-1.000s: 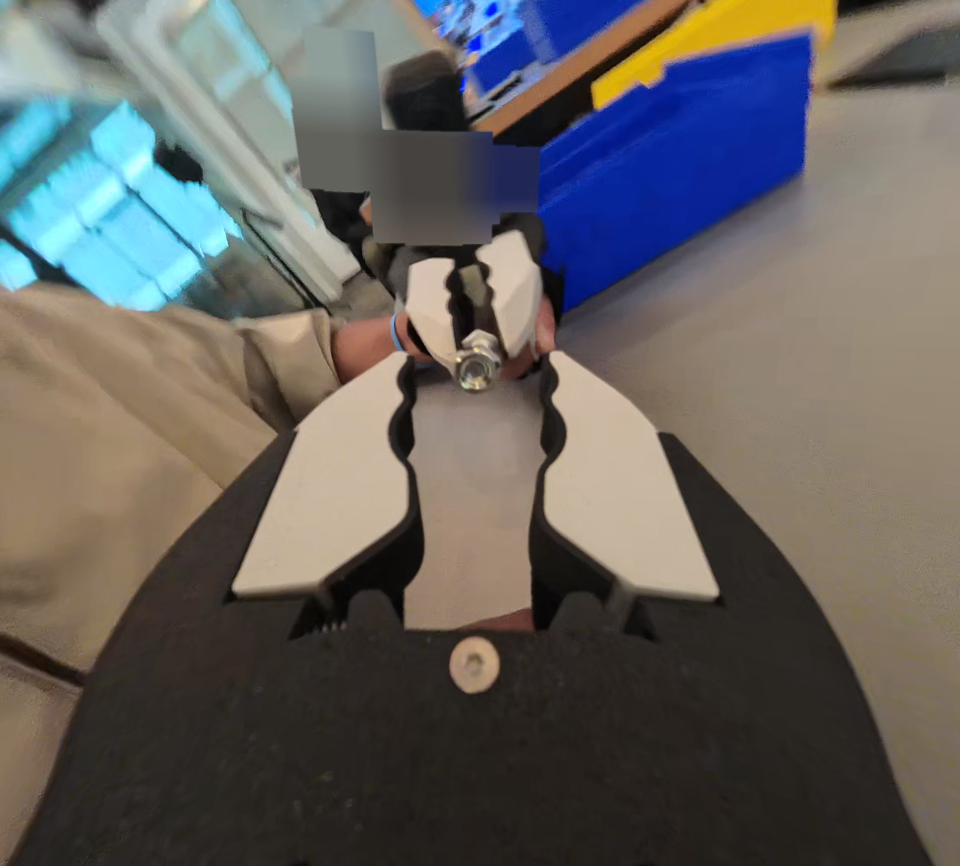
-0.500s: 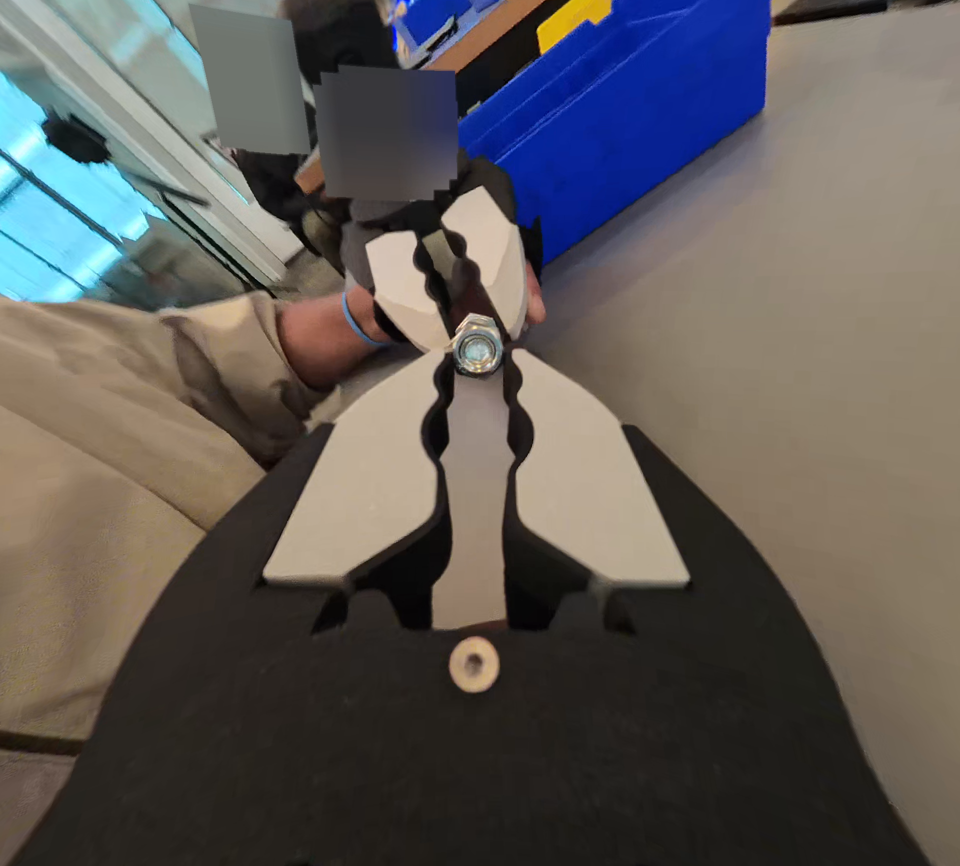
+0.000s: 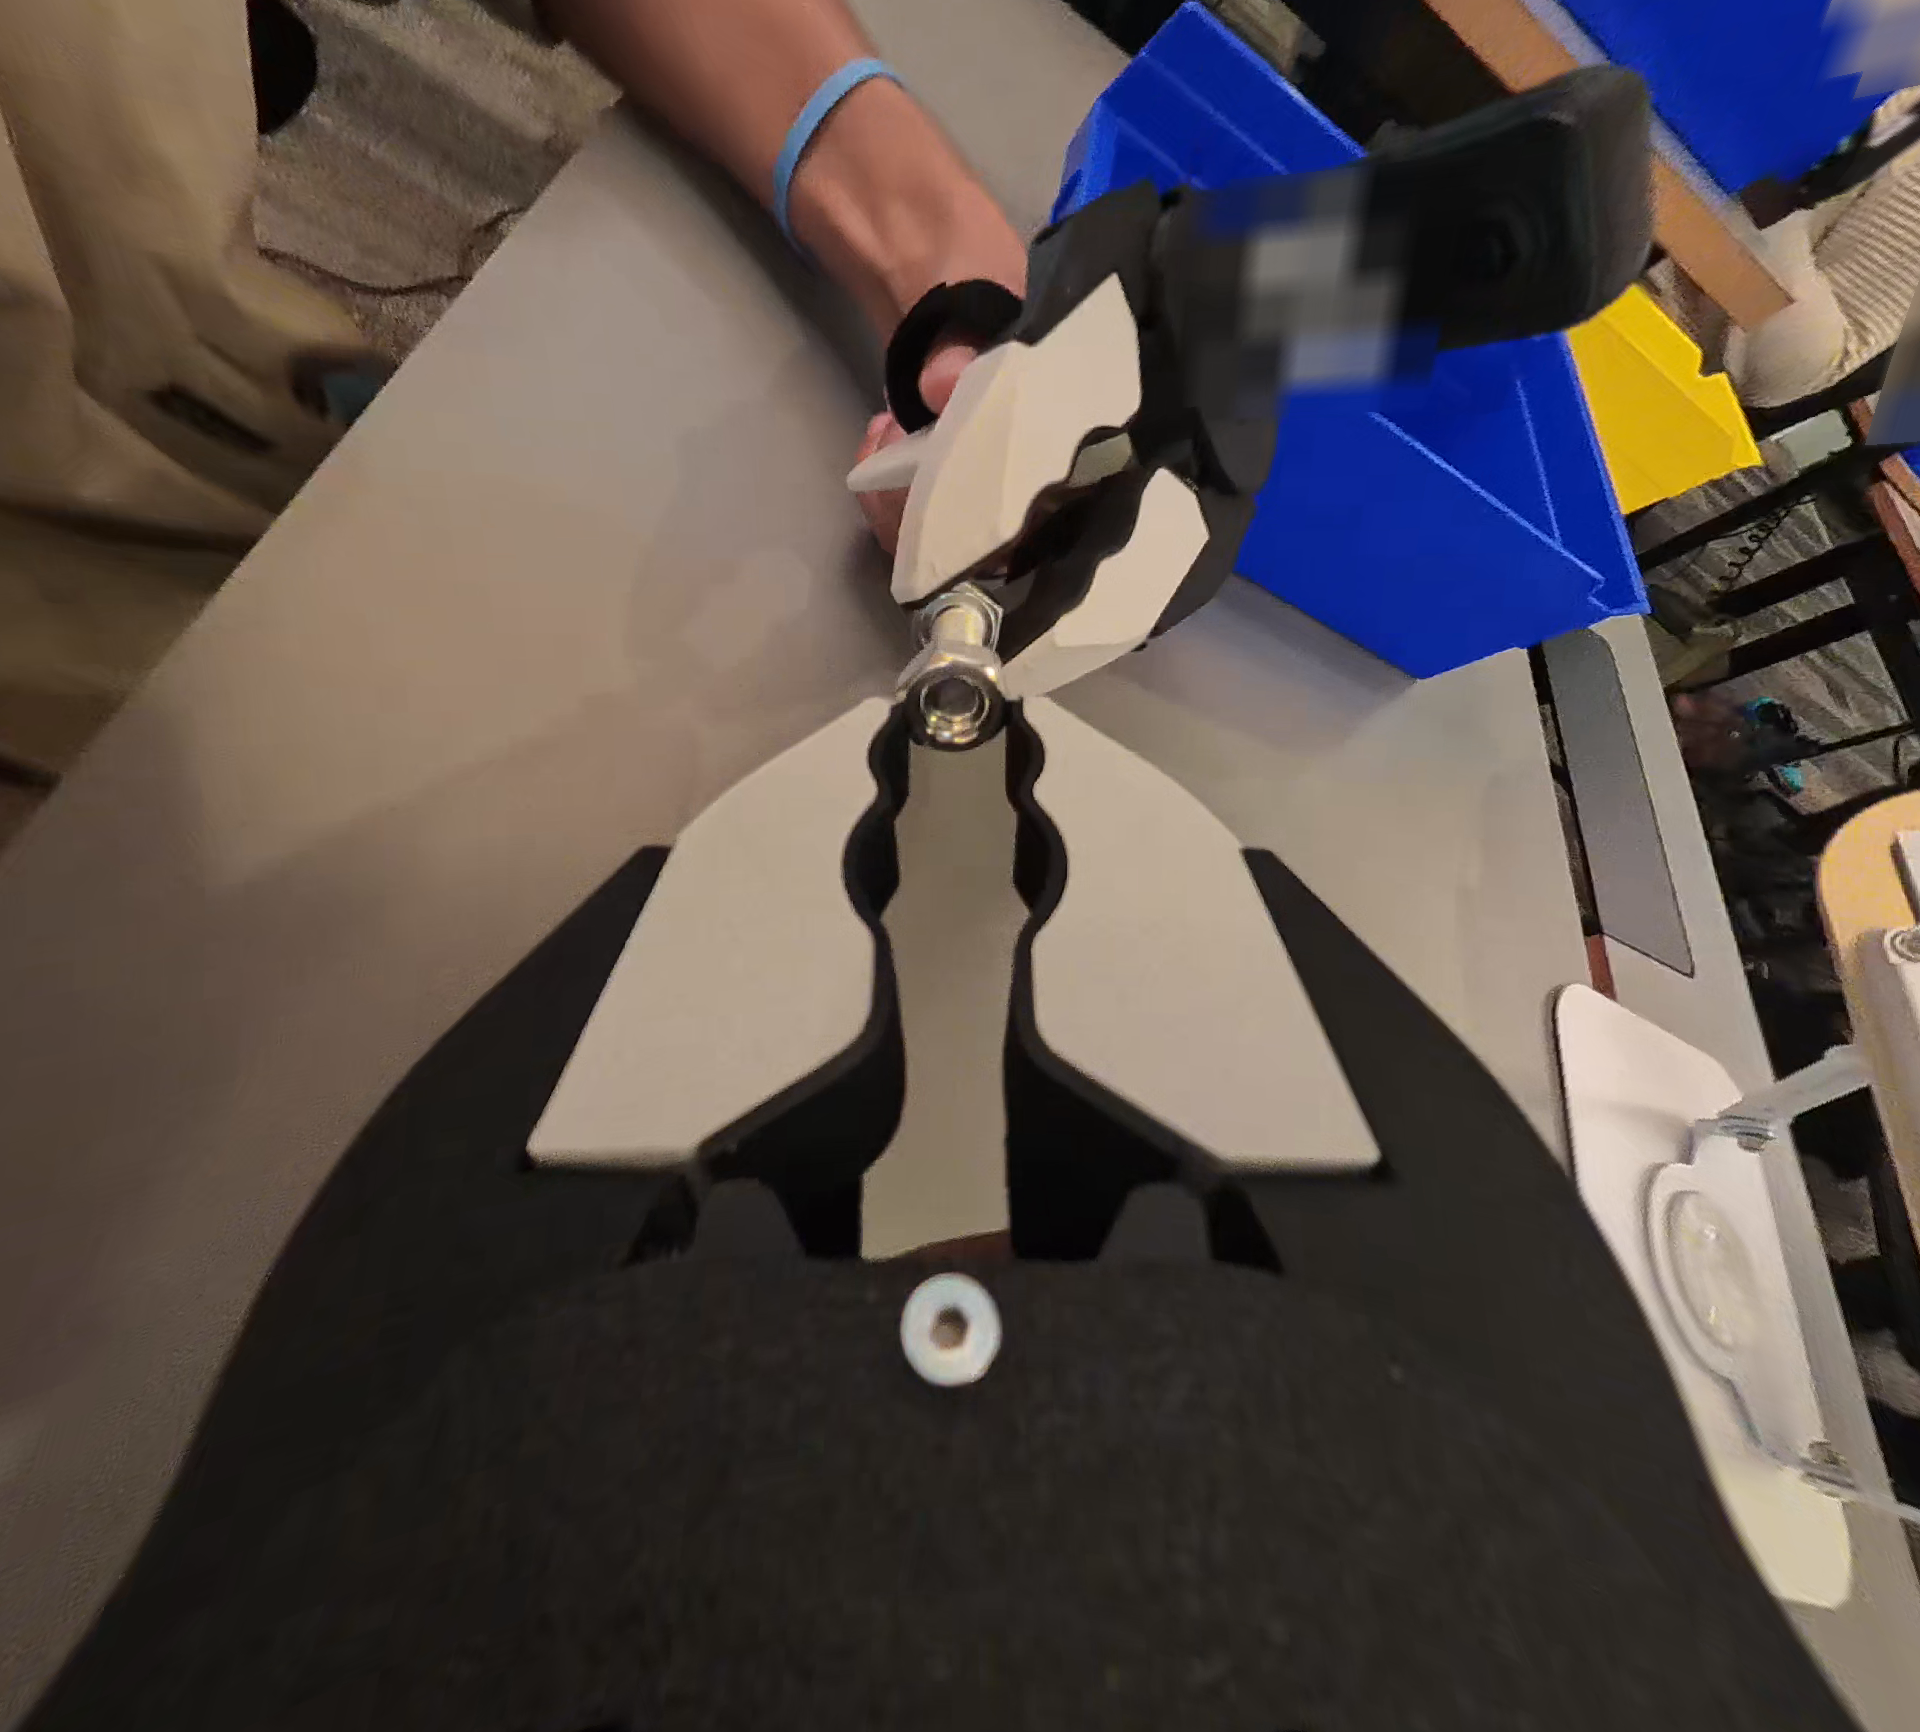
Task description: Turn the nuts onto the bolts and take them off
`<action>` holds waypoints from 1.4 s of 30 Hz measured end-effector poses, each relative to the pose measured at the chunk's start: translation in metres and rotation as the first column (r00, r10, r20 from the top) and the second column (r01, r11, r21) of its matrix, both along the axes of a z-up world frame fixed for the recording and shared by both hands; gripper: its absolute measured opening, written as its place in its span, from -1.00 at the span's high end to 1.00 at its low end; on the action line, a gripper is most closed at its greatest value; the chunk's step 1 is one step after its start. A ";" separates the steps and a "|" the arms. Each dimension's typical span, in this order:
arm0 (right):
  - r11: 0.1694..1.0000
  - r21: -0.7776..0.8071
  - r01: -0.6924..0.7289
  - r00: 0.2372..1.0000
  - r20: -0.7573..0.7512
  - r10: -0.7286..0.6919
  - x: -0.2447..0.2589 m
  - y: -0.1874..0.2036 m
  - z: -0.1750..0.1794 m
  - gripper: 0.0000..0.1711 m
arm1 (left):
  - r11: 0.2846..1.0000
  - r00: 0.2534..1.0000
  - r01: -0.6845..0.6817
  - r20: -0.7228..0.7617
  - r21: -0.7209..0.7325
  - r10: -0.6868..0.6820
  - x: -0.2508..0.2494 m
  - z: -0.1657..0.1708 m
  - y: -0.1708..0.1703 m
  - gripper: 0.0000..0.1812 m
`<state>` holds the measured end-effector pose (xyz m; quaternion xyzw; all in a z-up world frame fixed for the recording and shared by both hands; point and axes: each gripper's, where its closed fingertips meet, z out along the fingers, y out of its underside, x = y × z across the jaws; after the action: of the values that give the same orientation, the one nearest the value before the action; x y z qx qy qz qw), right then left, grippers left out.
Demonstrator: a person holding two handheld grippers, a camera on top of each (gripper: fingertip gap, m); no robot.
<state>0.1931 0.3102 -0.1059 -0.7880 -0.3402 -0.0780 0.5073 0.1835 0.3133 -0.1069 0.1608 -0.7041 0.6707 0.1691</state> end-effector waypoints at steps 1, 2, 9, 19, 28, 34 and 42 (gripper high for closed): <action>1.000 -0.007 -0.008 1.000 0.012 0.008 0.001 0.000 0.000 0.79 | 1.000 1.000 -0.001 -0.008 -0.007 0.001 0.001 0.001 0.001 0.81; 1.000 -0.005 -0.014 1.000 0.010 0.014 0.002 0.001 0.001 0.79 | 1.000 1.000 -0.002 -0.012 -0.016 0.002 0.002 0.002 0.001 0.81; 0.998 0.031 0.061 0.974 -0.221 -0.053 0.006 0.008 0.006 0.55 | 0.998 0.999 -0.034 -0.005 -0.046 0.034 0.007 0.009 0.007 0.81; 0.918 -0.176 0.354 0.307 -0.906 -0.292 0.033 0.007 0.002 0.48 | 0.951 0.936 -0.285 0.249 0.120 0.249 0.035 -0.004 0.017 0.81; 0.890 -0.315 0.330 -0.059 -0.948 -0.313 0.029 0.012 -0.018 0.59 | 0.883 0.867 -0.384 0.435 0.271 0.244 0.040 -0.028 0.011 0.81; 0.883 -0.293 0.366 0.130 -0.924 -0.360 0.027 0.013 -0.022 0.78 | 0.899 0.889 -0.352 0.395 0.263 0.232 0.036 -0.026 0.009 0.81; 0.955 -0.097 0.280 0.730 -0.624 -0.277 0.010 0.007 -0.004 0.78 | 0.978 0.968 -0.176 0.199 0.115 0.151 0.016 -0.005 0.003 0.81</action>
<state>0.2034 0.3172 -0.1102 -0.8090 -0.0283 0.1151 0.5757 0.1994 0.3163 -0.1122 0.1648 -0.7440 0.6466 0.0347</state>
